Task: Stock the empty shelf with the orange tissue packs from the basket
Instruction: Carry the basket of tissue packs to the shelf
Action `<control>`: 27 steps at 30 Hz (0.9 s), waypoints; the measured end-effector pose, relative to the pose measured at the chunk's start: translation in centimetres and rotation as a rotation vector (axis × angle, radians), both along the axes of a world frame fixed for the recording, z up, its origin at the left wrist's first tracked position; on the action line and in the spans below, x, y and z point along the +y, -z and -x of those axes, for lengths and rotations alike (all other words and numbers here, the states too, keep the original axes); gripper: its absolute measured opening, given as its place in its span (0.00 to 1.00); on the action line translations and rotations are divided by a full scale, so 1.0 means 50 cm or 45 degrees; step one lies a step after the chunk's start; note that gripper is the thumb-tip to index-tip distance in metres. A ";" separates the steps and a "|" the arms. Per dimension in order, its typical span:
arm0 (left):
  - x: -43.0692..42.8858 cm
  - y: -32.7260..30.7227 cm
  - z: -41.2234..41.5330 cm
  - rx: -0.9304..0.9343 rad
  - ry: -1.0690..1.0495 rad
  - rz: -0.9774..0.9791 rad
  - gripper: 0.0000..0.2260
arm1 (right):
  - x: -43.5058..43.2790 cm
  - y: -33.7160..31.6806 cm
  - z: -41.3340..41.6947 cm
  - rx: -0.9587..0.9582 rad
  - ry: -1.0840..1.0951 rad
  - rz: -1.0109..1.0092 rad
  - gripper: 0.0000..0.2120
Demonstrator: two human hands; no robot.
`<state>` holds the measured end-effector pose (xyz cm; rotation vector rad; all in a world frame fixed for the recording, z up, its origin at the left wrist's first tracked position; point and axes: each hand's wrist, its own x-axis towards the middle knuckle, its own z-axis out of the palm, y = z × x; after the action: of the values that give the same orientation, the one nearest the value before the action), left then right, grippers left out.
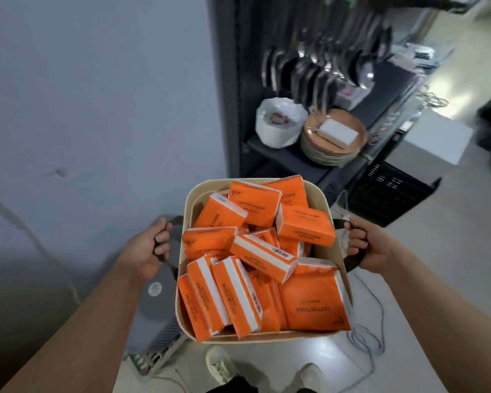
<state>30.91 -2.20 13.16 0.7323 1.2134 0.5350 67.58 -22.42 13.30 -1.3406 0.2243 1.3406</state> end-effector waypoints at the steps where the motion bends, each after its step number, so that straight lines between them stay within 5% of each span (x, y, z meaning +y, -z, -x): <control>1: -0.011 -0.001 -0.036 0.007 0.025 0.001 0.12 | -0.031 0.000 -0.025 0.005 0.027 0.000 0.13; 27: -0.387 -0.017 -1.002 -0.003 0.976 -0.017 0.10 | -0.773 -0.037 -0.470 -0.017 1.056 0.089 0.14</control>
<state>81.01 -21.54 13.99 1.1270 0.8346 -0.0925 91.07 -61.07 15.15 -1.1159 0.7325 0.6238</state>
